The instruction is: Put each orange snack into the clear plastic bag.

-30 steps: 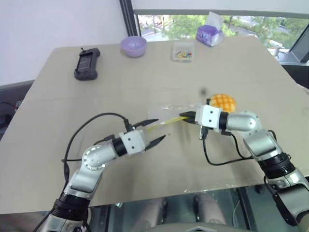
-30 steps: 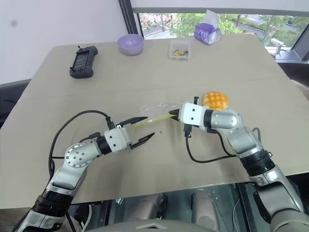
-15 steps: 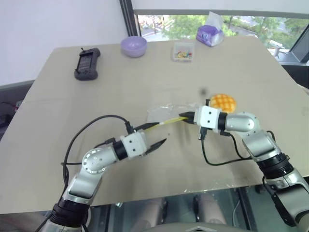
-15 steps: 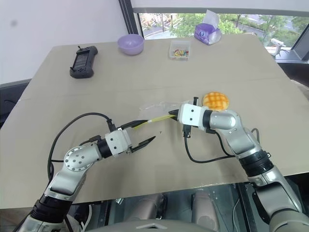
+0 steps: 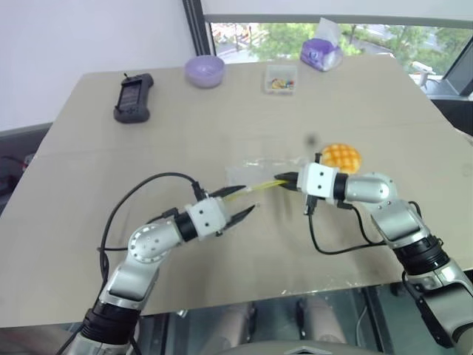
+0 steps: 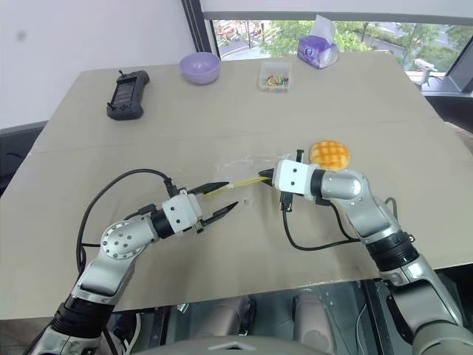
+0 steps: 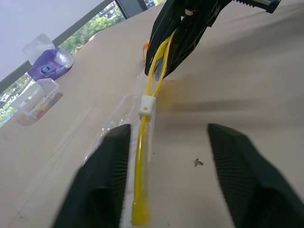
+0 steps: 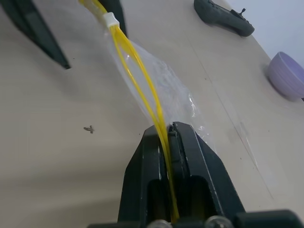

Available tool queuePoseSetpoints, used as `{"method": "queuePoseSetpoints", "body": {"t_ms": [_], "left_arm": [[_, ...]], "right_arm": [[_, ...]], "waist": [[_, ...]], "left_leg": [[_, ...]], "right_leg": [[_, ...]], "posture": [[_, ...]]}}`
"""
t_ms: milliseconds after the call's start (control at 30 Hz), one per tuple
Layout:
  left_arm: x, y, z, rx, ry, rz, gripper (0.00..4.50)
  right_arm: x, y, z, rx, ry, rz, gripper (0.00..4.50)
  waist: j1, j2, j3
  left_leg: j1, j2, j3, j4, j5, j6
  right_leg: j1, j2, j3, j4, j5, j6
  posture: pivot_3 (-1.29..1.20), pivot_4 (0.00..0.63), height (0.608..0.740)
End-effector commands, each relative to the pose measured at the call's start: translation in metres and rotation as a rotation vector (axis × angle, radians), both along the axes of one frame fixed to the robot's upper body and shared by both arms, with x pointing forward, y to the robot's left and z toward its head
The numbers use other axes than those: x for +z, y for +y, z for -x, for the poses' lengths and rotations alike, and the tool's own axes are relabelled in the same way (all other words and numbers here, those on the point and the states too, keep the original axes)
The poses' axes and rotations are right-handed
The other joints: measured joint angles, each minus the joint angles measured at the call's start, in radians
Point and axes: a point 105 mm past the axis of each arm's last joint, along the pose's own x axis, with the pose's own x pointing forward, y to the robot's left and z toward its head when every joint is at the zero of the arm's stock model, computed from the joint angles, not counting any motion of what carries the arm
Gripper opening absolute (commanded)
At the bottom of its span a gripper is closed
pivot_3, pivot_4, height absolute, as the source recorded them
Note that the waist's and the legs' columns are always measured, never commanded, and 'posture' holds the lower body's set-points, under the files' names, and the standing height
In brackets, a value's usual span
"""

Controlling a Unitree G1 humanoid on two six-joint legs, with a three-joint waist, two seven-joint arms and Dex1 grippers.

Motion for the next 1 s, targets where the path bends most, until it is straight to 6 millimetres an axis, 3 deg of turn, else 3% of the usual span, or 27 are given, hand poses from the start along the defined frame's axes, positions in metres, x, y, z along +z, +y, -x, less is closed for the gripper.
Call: {"method": "queuePoseSetpoints", "body": {"t_ms": [33,67,500,633,700,867,1000], "left_arm": [[0.008,0.000,0.001,0.002,-0.026,0.019,0.46],[0.008,0.001,0.001,0.003,-0.026,0.019,0.05],[0.008,0.003,-0.003,0.027,-0.043,0.010,0.05],[0.008,0.002,-0.003,0.027,-0.044,0.008,0.00],[0.008,0.003,-0.004,0.029,-0.045,0.008,0.00],[0.009,0.005,-0.006,0.040,-0.049,0.007,0.00],[0.008,0.007,-0.007,0.046,-0.052,0.005,0.00]], "right_arm": [[0.010,0.000,0.001,0.004,-0.031,-0.021,0.21],[0.010,0.000,0.001,0.004,-0.031,-0.021,0.21],[0.013,0.000,0.002,0.011,-0.026,-0.035,0.21],[0.016,-0.001,0.004,0.014,-0.006,-0.055,1.39],[0.018,-0.002,0.003,0.009,-0.009,-0.056,2.49],[0.021,-0.006,0.003,0.002,-0.019,-0.036,4.47],[0.025,-0.011,0.006,0.005,-0.020,-0.030,4.47]], "waist": [[0.000,0.000,0.000],[0.000,0.000,0.000],[0.000,0.000,0.000],[0.000,0.000,0.000],[0.000,0.000,0.000],[0.000,0.000,0.000],[0.000,0.000,0.000]], "left_leg": [[0.000,0.000,0.000,0.000,0.000,0.000],[0.000,0.000,0.000,0.000,0.000,0.000],[0.000,0.000,0.000,0.000,0.000,0.000],[0.000,0.000,0.000,0.000,0.000,0.000],[0.000,0.000,0.000,0.000,0.000,0.000],[0.000,0.000,0.000,0.000,0.000,0.000],[0.000,0.000,0.000,0.000,0.000,0.000]], "right_leg": [[0.000,0.000,0.000,0.000,0.000,0.000],[0.000,0.000,0.000,0.000,0.000,0.000],[0.000,0.000,0.000,0.000,0.000,0.000],[0.000,0.000,0.000,0.000,0.000,0.000],[0.000,0.000,0.000,0.000,0.000,0.000],[0.000,0.000,0.000,0.000,0.000,0.000],[0.000,0.000,0.000,0.000,0.000,0.000]], "posture": [[0.00,0.150,0.736],[0.00,0.150,0.736],[0.00,0.150,0.736],[0.00,0.150,0.736],[0.00,0.150,0.736],[0.00,0.150,0.736],[0.00,0.150,0.736]]}}
